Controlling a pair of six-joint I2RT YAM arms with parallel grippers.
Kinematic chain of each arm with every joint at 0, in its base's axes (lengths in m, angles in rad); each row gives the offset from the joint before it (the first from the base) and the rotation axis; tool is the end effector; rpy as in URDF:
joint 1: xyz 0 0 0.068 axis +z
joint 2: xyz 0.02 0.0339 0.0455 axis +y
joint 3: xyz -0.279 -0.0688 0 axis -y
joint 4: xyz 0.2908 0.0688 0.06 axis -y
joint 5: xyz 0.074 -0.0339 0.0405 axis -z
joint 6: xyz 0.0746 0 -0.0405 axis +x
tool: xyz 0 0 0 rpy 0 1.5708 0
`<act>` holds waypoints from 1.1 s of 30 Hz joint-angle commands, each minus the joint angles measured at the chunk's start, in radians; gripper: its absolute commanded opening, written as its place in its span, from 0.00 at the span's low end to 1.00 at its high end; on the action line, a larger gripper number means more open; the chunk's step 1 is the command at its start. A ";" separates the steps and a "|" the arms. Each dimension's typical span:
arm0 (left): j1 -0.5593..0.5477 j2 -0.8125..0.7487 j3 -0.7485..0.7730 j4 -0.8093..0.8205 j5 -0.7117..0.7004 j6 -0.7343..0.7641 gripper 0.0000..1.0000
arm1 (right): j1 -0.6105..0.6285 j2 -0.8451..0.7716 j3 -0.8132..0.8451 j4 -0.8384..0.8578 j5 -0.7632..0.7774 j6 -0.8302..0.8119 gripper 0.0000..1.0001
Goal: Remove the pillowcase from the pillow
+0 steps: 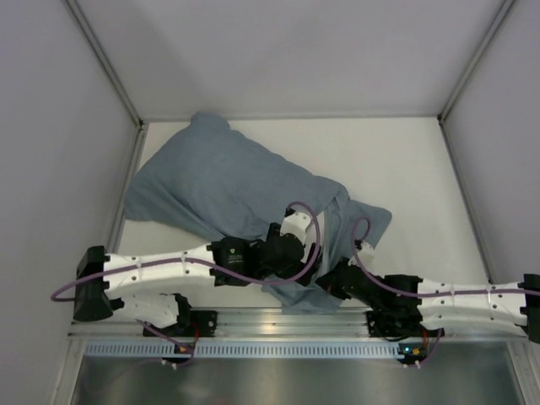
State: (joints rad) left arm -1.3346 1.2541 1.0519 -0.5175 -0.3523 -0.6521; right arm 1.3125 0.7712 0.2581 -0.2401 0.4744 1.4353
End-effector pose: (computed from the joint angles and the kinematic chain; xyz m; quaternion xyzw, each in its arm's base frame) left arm 0.1042 -0.3229 0.2841 0.2319 0.8692 -0.2534 0.3556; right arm 0.0853 0.1896 0.1215 0.1480 0.8845 0.3367 0.2870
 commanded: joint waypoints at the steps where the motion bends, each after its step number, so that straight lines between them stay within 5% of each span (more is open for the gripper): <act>1: -0.047 0.030 -0.001 -0.032 -0.175 -0.073 0.90 | -0.007 -0.058 -0.036 -0.103 0.007 0.007 0.00; 2: -0.055 0.045 0.002 -0.033 -0.192 -0.075 0.99 | -0.006 -0.082 -0.040 -0.120 0.006 0.013 0.00; 19: -0.071 0.352 0.046 -0.102 -0.433 -0.221 0.99 | -0.006 -0.128 -0.069 -0.128 -0.010 0.017 0.00; 28: -0.048 0.387 0.031 0.034 -0.280 -0.144 0.99 | -0.006 -0.145 -0.077 -0.128 -0.013 0.020 0.00; 33: 0.004 0.338 -0.093 0.276 -0.102 -0.096 0.97 | -0.006 -0.171 -0.083 -0.140 -0.017 0.019 0.00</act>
State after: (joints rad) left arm -1.3678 1.6169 1.0325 -0.4591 -0.6250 -0.7757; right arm 1.3125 0.6212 0.1890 -0.3302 0.4671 1.4597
